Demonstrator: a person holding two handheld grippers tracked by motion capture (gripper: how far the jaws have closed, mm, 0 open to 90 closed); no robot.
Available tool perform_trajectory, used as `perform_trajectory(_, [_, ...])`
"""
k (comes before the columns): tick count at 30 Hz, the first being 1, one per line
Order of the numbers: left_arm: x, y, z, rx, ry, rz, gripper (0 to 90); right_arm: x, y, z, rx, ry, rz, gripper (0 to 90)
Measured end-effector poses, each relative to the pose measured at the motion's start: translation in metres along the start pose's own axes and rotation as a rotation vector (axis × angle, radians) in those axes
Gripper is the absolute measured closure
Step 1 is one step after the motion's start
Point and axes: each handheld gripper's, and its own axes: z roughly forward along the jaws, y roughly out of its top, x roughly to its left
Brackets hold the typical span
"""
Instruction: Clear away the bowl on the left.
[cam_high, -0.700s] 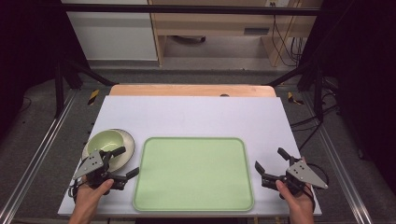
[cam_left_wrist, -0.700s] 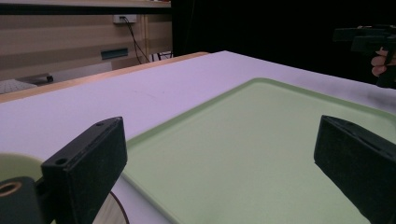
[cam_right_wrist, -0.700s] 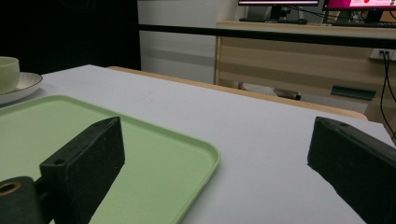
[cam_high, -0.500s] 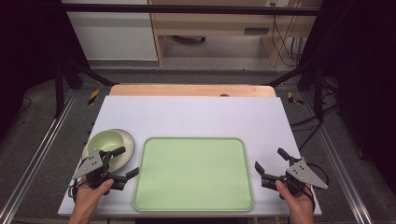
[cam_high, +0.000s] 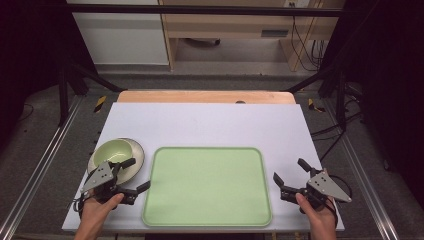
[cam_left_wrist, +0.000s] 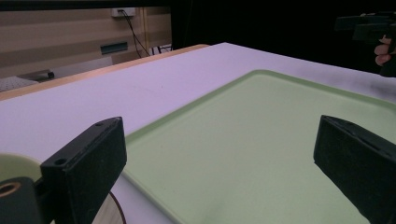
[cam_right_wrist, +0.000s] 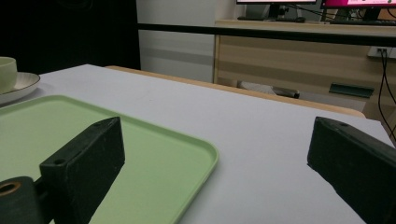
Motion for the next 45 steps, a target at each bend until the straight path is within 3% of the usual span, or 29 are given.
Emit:
perform_trajectory(11, [0.004, 0.006, -0.010, -0.012, 0.030, -0.004, 2.7, 0.000, 0.000, 0.000, 0.002, -0.003, 0.004, 4.1])
perform_trajectory(34, [0.013, 0.019, -0.025, 0.001, 0.094, 0.026, 2.7, -0.001, 0.000, -0.001, 0.004, -0.010, 0.008, 3.9])
perform_trajectory(41, [0.017, 0.029, -0.031, -0.004, 0.125, 0.020, 2.9, 0.000, 0.001, 0.000, 0.008, -0.007, 0.007, 4.0])
perform_trajectory(45, [0.027, 0.044, -0.033, 0.007, 0.149, 0.042, 2.7, -0.001, 0.000, 0.000, 0.005, -0.008, 0.005, 4.4])
